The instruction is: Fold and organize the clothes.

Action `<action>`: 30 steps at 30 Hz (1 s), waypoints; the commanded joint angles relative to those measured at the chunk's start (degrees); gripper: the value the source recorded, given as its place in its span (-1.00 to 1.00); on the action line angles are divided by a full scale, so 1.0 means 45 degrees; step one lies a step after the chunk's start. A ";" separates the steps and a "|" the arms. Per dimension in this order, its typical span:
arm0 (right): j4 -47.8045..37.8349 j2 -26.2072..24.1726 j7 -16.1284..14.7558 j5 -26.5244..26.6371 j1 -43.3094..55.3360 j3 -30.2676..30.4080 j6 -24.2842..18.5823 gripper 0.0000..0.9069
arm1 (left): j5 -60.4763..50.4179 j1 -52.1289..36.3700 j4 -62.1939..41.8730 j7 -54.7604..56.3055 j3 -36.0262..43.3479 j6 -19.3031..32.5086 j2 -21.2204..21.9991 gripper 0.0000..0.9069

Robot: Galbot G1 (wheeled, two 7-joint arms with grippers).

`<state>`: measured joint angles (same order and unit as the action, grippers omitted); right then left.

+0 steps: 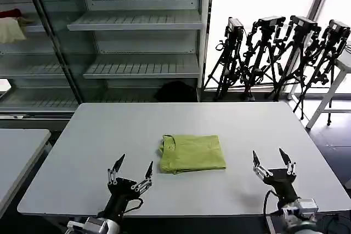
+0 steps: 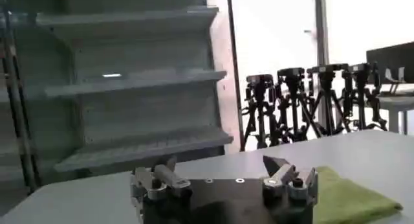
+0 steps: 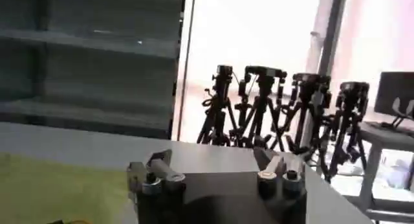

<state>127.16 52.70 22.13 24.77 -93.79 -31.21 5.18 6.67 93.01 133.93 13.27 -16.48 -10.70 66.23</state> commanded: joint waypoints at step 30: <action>0.0417 0.0025 0.0853 -0.2609 -0.5770 -0.0813 -0.6791 1.00 | -0.1151 0.2476 -0.0350 0.1028 -0.0394 0.3404 -0.0046 1.00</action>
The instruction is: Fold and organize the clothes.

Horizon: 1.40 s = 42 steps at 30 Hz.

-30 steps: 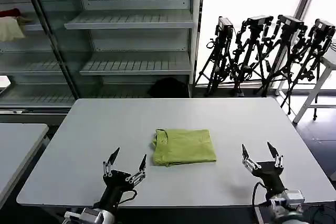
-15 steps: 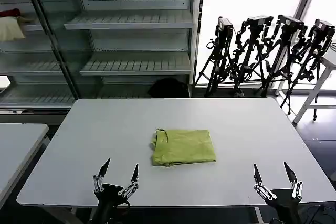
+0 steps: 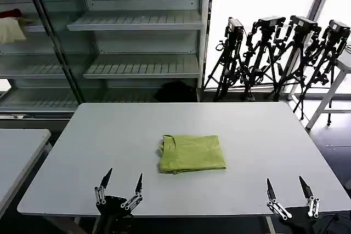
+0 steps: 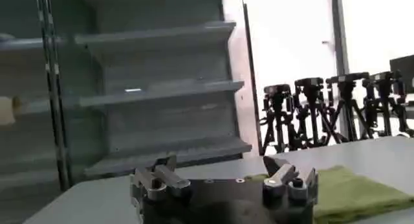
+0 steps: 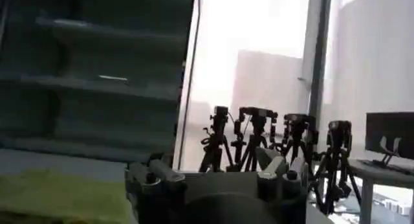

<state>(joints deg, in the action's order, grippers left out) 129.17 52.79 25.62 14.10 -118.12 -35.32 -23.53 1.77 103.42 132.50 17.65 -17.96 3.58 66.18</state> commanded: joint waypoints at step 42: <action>-0.0014 -0.0042 -0.0146 -0.0253 -0.0053 0.0524 -0.0442 1.00 | -0.0073 0.0142 -0.0029 -0.0004 -0.0148 0.0220 0.0025 1.00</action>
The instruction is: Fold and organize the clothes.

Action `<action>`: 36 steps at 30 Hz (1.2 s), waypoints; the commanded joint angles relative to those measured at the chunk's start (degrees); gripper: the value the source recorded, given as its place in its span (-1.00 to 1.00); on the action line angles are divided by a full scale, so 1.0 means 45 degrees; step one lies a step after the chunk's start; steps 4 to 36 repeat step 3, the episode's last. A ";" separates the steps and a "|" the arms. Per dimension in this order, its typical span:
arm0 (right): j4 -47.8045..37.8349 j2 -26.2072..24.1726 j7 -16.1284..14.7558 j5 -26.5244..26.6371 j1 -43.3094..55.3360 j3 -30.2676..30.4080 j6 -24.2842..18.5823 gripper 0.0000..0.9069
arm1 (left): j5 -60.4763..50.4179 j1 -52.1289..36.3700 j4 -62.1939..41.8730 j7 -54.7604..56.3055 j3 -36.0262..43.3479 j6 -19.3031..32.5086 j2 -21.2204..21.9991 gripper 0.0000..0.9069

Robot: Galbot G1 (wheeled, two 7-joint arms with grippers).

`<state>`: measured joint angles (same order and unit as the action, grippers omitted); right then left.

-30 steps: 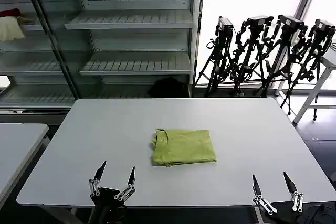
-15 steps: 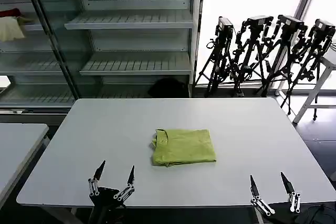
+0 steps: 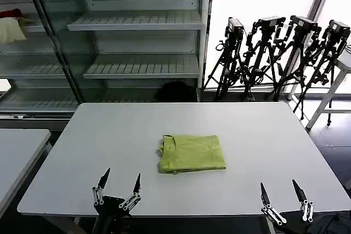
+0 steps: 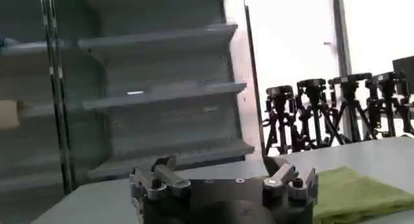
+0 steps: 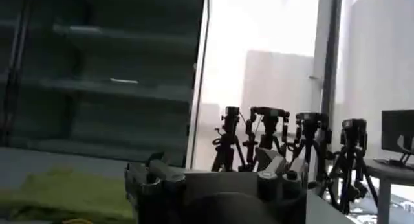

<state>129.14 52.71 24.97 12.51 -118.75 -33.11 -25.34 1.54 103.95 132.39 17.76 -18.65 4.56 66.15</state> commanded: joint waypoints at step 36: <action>-0.0011 -0.0075 -0.0080 0.0145 0.0113 0.0067 -0.0061 1.00 | -0.0025 0.0058 -0.0007 -0.0037 -0.0014 0.0000 0.0038 1.00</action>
